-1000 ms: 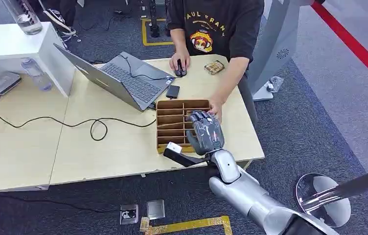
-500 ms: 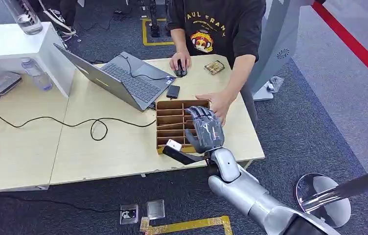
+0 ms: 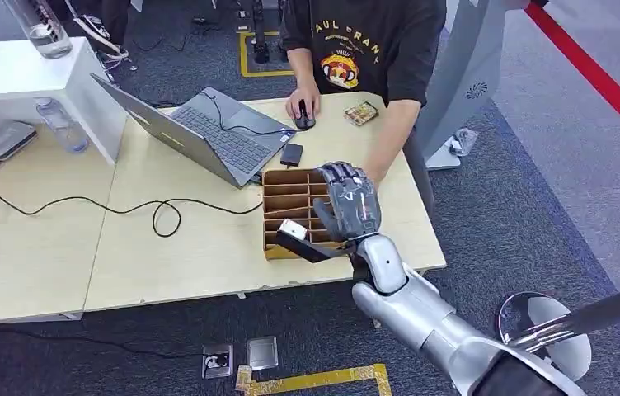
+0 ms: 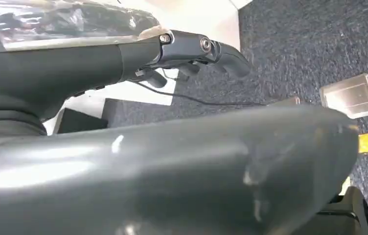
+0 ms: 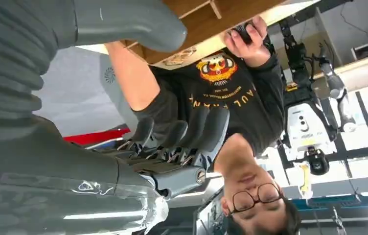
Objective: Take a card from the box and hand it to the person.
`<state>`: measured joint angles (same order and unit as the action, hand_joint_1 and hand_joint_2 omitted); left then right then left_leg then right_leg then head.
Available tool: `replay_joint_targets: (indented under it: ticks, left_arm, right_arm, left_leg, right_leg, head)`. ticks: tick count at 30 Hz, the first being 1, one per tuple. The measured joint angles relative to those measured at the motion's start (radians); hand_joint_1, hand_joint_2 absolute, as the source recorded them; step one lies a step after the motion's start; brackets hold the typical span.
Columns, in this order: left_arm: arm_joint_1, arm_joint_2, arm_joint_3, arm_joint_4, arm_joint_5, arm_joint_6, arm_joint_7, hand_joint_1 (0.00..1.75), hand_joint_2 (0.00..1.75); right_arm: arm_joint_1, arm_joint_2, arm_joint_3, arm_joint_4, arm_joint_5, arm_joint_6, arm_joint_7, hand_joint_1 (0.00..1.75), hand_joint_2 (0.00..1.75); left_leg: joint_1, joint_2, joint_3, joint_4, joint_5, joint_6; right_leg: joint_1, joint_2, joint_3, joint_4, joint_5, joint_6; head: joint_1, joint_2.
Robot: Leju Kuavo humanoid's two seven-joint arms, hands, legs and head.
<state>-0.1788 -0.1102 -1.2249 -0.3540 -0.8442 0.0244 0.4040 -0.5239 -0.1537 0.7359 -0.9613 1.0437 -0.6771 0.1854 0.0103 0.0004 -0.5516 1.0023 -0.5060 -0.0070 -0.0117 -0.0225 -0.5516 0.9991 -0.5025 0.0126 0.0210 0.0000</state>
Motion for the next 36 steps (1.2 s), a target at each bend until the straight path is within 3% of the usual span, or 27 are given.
replay_joint_targets:
  ticks: [4,13,36]
  left_arm:
    - [0.000,0.000,0.000,0.000,0.000,0.000,-0.003,0.00,0.00]
    - [0.000,0.000,0.001,0.000,-0.008,-0.001,-0.008,0.00,0.00]
    - [-0.002,-0.002,0.000,0.000,-0.043,-0.005,-0.012,0.00,0.00]
  right_arm:
    - [-0.009,0.000,0.005,0.017,-0.018,-0.002,-0.005,0.86,1.75]
    - [-0.019,0.006,0.020,0.068,-0.028,-0.001,-0.010,0.80,1.75]
    - [-0.007,0.004,0.056,0.139,-0.032,0.003,0.028,0.86,1.75]
  left_leg:
    - [0.000,0.000,0.000,0.000,0.000,0.000]
    - [0.000,0.000,0.000,0.000,0.000,0.000]
    - [0.000,0.000,0.000,0.000,0.000,0.000]
  right_leg:
    - [0.000,0.000,0.000,0.000,0.000,0.000]
    - [0.000,0.000,0.000,0.000,0.000,0.000]
    - [0.000,0.000,0.000,0.000,0.000,0.000]
  head:
    - [0.000,0.000]
    - [0.000,0.000]
    - [0.000,0.000]
